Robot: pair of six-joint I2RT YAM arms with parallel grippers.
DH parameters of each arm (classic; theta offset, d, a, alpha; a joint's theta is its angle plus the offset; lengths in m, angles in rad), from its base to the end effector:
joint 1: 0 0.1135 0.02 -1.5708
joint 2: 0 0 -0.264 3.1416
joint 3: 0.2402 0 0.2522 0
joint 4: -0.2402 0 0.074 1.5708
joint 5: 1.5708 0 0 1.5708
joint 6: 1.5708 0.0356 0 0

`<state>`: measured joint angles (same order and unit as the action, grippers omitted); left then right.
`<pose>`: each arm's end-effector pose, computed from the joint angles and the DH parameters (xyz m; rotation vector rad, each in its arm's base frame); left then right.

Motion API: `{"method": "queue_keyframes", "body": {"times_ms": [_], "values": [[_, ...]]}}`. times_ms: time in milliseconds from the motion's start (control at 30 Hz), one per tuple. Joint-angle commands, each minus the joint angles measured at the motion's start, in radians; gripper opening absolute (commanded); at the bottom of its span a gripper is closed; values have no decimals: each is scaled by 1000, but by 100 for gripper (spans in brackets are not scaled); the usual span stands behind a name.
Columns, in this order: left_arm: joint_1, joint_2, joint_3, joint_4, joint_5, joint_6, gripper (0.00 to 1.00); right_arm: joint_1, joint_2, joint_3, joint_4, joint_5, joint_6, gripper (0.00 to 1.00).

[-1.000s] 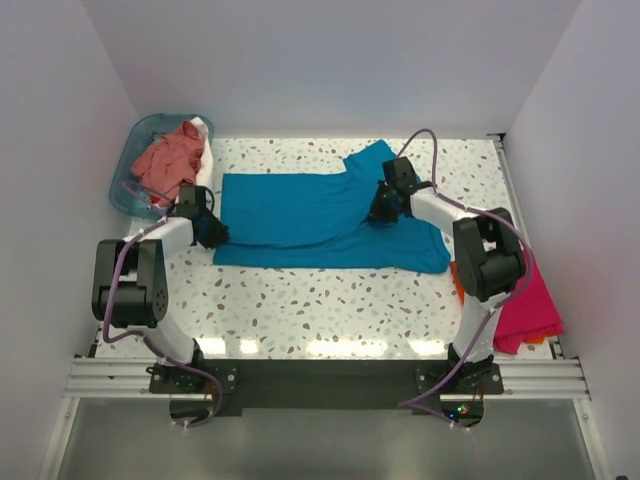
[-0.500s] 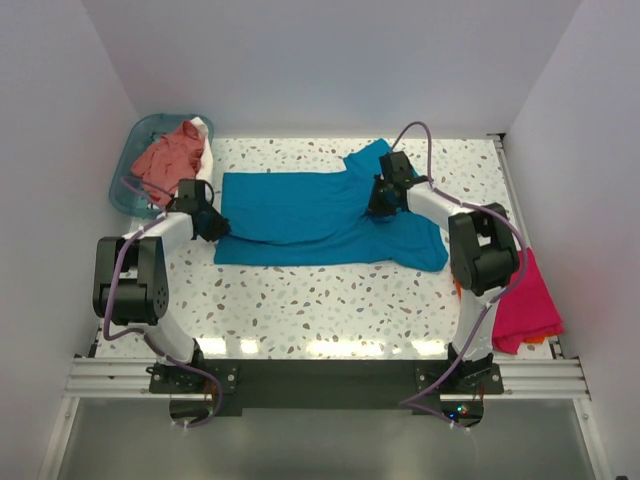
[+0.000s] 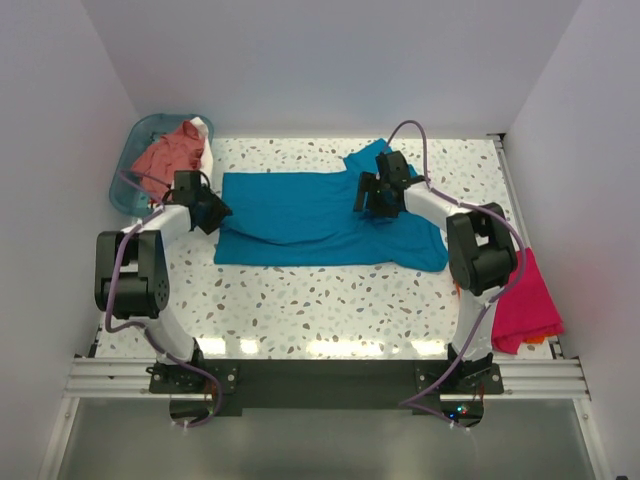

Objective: Fold and stack the t-shirts
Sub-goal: Fold the tshirt

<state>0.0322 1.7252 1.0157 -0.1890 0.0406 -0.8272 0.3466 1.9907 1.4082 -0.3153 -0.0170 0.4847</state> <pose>0.3536 0.0099 0.1746 -1.0293 2.2889 -0.3864 0.4075 0.1478 0.1842 0.1655 2.5015 0.3736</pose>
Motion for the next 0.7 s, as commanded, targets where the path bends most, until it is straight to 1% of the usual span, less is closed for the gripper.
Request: {"method": "queue_keyframes", "body": {"times_ms": [0,33,100,267,333,367,400,467,500,567,600,633,667], "values": [[17,8,58,72,47,10,54,3,-53,37,13,29,-24,75],[17,4,61,75,48,14,60,5,-58,37,9,32,-24,75],[17,-19,50,82,56,22,65,5,-73,35,2,46,-23,75],[17,-107,-11,74,41,34,70,3,-138,-20,22,89,3,73],[17,-142,-34,56,12,33,72,3,-171,-40,31,120,14,72],[15,-180,-61,53,5,34,72,3,-182,-55,33,126,17,71],[17,-199,-72,46,-17,36,72,3,-191,-64,32,127,22,67],[11,-254,-110,26,-36,36,69,3,-208,-86,27,130,34,60],[8,-266,-123,26,-36,34,63,5,-211,-94,24,130,38,49],[-9,-286,-135,-3,-38,45,57,6,-211,-106,4,138,46,39],[-17,-289,-137,-26,-72,51,47,11,-210,-112,-1,140,48,30],[-23,-289,-143,-35,-87,60,40,17,-208,-127,-1,149,55,24],[-56,-288,-149,-35,-91,62,40,17,-204,-133,-1,152,55,24]]}}
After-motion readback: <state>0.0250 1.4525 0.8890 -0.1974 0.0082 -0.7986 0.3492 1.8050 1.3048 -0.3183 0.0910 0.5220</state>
